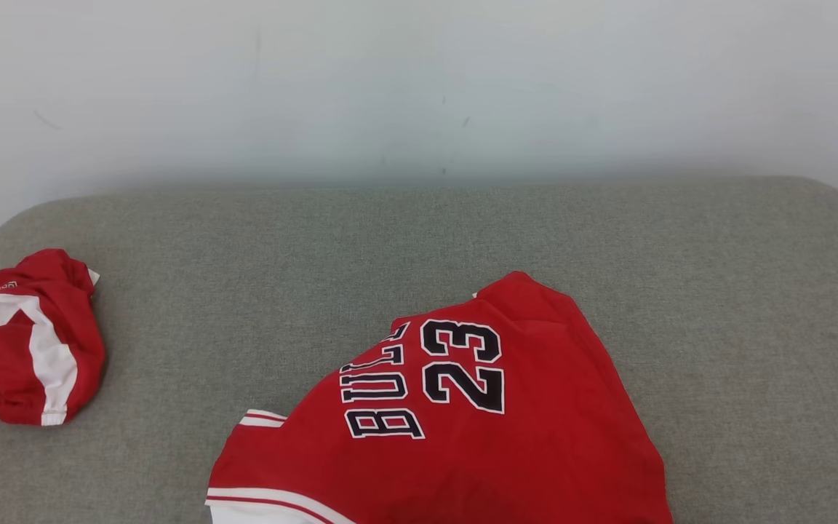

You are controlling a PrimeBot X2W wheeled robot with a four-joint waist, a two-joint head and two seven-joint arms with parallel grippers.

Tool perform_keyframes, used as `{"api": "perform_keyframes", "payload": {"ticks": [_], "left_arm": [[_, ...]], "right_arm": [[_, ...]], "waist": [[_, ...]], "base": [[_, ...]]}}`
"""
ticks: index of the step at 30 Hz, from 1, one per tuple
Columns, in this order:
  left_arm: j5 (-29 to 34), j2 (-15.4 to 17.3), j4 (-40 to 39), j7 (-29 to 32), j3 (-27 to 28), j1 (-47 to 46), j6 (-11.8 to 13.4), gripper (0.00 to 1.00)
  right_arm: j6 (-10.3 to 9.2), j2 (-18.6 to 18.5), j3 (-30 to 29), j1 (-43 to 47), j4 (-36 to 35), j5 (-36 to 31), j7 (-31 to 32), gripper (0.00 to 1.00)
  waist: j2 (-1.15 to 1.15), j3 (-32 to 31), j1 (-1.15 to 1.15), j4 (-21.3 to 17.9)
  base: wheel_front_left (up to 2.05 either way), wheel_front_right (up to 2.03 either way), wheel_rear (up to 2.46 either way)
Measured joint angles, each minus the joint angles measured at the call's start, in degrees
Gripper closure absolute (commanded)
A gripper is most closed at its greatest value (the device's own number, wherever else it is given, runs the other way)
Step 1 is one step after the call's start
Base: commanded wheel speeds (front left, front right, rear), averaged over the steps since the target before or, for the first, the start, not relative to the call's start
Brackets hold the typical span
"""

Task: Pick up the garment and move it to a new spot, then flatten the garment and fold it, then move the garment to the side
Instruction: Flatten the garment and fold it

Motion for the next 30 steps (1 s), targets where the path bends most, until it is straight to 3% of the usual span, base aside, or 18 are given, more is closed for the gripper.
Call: {"api": "perform_keyframes", "payload": {"ticks": [1,2,18,27,28,30], "left_arm": [[-0.5,0.0,-0.1,0.0,-0.1,-0.5,0.0,0.55],[-1.3,-0.1,-0.1,0.0,-0.2,-0.9,0.0,1.00],[-0.3,0.0,-11.3,0.0,2.6,3.1,0.0,1.00],[-0.3,-0.1,-8.5,0.0,1.4,3.1,0.0,1.00],[-0.4,0.0,-7.7,0.0,1.1,3.1,0.0,1.00],[-0.5,-0.1,-6.3,0.0,0.7,2.9,0.0,1.00]], "right_arm": [[0.00,0.0,0.3,-0.3,0.1,0.0,0.0,1.00],[0.00,0.1,0.6,-0.7,0.0,0.0,0.0,1.00],[0.00,0.6,-1.7,4.1,-10.7,1.2,0.0,1.00],[0.00,-0.1,0.0,3.9,-7.1,2.2,0.0,1.00],[0.00,-0.1,0.3,3.7,-6.6,2.2,0.0,0.98],[0.00,-0.1,0.4,3.2,-5.4,2.2,0.0,0.52]], "waist": [[0.00,0.0,0.00,0.0],[0.00,0.0,0.00,0.1],[0.00,0.2,0.00,1.0],[0.00,0.1,0.00,0.5],[0.00,0.1,0.00,0.4],[0.00,0.1,0.00,0.3]], "base": [[0.00,0.00,0.00],[0.00,0.00,0.00],[0.00,0.00,0.00],[0.00,0.00,0.00],[0.00,0.00,0.00],[0.00,0.00,0.00]]}}
